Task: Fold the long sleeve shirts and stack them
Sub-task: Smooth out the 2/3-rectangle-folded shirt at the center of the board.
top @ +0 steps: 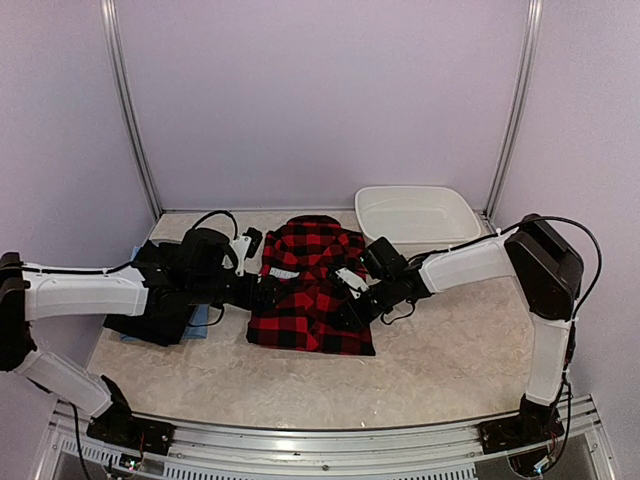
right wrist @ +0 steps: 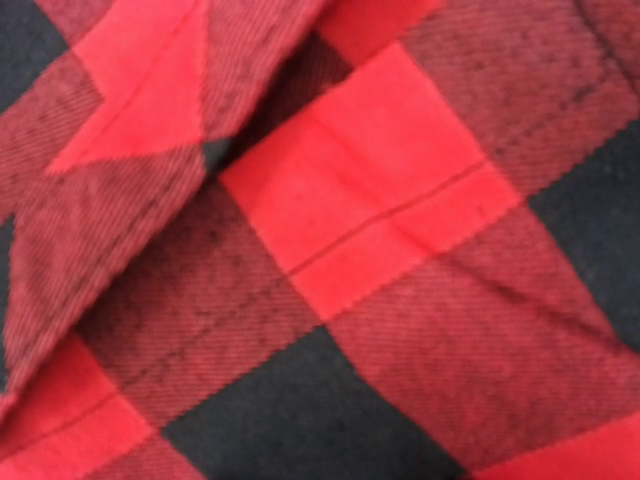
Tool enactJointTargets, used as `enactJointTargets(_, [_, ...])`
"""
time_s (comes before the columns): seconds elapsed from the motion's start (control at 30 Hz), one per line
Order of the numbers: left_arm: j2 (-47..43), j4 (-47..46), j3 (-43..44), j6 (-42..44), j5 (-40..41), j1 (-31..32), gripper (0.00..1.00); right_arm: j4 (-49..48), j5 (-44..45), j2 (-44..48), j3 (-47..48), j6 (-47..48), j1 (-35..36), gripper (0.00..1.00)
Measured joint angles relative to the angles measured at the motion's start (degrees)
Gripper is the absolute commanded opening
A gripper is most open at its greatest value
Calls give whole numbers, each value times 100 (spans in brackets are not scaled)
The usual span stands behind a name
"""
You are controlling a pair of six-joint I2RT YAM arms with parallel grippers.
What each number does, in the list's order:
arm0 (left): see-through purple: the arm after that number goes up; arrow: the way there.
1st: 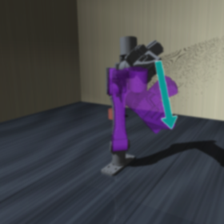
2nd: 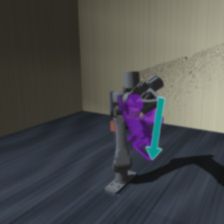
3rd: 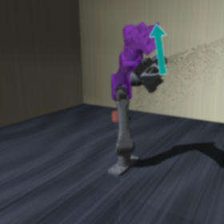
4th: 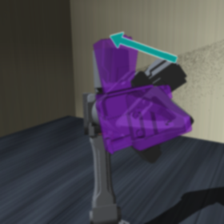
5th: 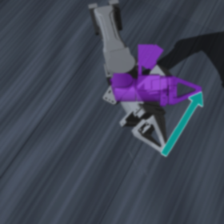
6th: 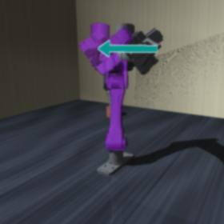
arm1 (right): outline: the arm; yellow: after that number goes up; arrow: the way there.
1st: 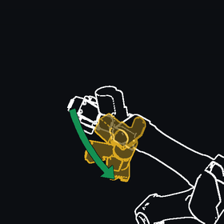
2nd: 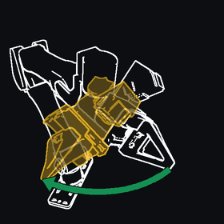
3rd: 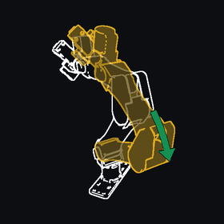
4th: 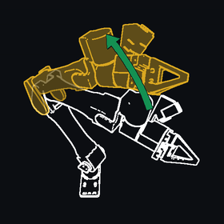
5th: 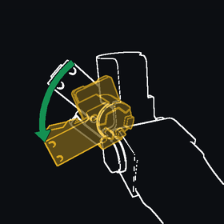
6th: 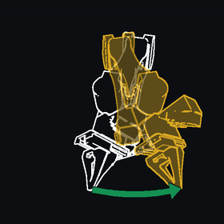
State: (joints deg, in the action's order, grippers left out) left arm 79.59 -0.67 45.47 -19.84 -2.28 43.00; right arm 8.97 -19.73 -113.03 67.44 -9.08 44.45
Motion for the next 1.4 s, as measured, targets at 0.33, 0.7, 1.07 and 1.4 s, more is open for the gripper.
enactJointTargets(0.33, [1193,-603,-140,-144,-227,428,99,-11,-2,-2,2,72,-20,45])
enactJointTargets(0.7, [1644,-1231,-640,-289,181,673,99,-9,-103,-11,0,232,-76,47])
enactJointTargets(1.07, [1460,-1062,-667,-581,1266,1198,99,26,57,669,-476,356,-76,76])
enactJointTargets(1.4, [-31,-424,-713,-1051,2221,1307,99,-214,435,1556,-981,592,120,78])
